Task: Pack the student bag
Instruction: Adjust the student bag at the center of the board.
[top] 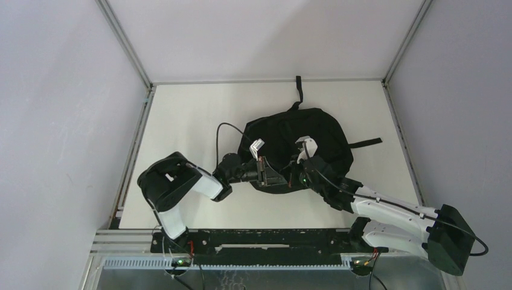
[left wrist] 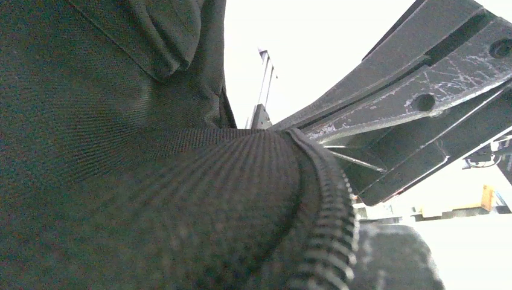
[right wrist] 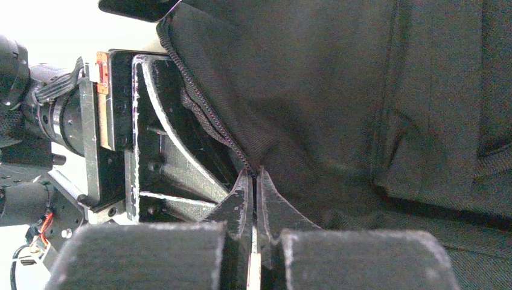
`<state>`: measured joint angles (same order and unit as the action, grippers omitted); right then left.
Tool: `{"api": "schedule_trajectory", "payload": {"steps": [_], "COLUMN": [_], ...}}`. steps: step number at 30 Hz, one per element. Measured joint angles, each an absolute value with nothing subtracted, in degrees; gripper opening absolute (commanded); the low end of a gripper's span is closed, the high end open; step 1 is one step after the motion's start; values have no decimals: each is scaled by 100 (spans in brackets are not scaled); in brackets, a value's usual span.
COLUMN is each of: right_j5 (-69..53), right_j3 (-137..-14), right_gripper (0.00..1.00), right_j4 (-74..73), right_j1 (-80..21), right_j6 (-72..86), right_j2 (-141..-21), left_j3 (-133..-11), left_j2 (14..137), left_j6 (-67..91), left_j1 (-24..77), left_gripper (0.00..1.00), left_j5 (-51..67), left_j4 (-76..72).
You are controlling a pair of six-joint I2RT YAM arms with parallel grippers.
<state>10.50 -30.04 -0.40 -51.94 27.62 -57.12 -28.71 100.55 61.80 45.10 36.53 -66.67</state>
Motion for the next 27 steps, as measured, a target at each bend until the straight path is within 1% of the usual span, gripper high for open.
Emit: {"api": "schedule_trajectory", "payload": {"steps": [4, 8, 12, 17, 18, 22, 23, 24, 25, 27], "right_j5": [1037, 1035, 1039, 1052, 1063, 1120, 1129, 1127, 1122, 1076], "right_j3": [-3004, -3004, -3004, -3004, -3004, -3004, -3004, -3004, -3004, -3004], "right_gripper": [0, 0, 0, 0, 0, 0, 7, 19, 37, 48], "right_j4": [-58, -64, -71, -113, -113, -121, -128, -141, -172, -272], "right_j1": [-5194, -5194, -5194, -5194, -5194, -5181, -5175, -5159, -5133, -5087], "right_j6": [2762, 2762, 2762, 2762, 2759, 2762, 2762, 2762, 2764, 2805], "right_j2": [-5712, -5712, -5712, -5701, -5693, -5660, -5655, -5651, -5640, -5588], "left_j3": [-2749, -2670, -2541, -2469, -2469, -2469, -2469, -2471, -2477, -2488], "left_j2": [10156, 10154, 10084, 9852, 9819, 9668, 9633, 9598, 9574, 9539], "left_j6": [6416, 6460, 6405, 6154, 6117, 5916, 5852, 5795, 5732, 5614], "left_j1": [4508, 4491, 4447, 4405, 4405, 4405, 4405, 4405, 4405, 4407], "left_gripper": [0, 0, 0, 0, 2, 18, 21, 22, 22, 22], "left_j5": [3647, 3638, 3618, 3597, 3588, 3514, 3489, 3468, 3463, 3444], "left_j4": [-7133, -7288, -7205, -6761, -6698, -6368, -6276, -6173, -6062, -5843]}}
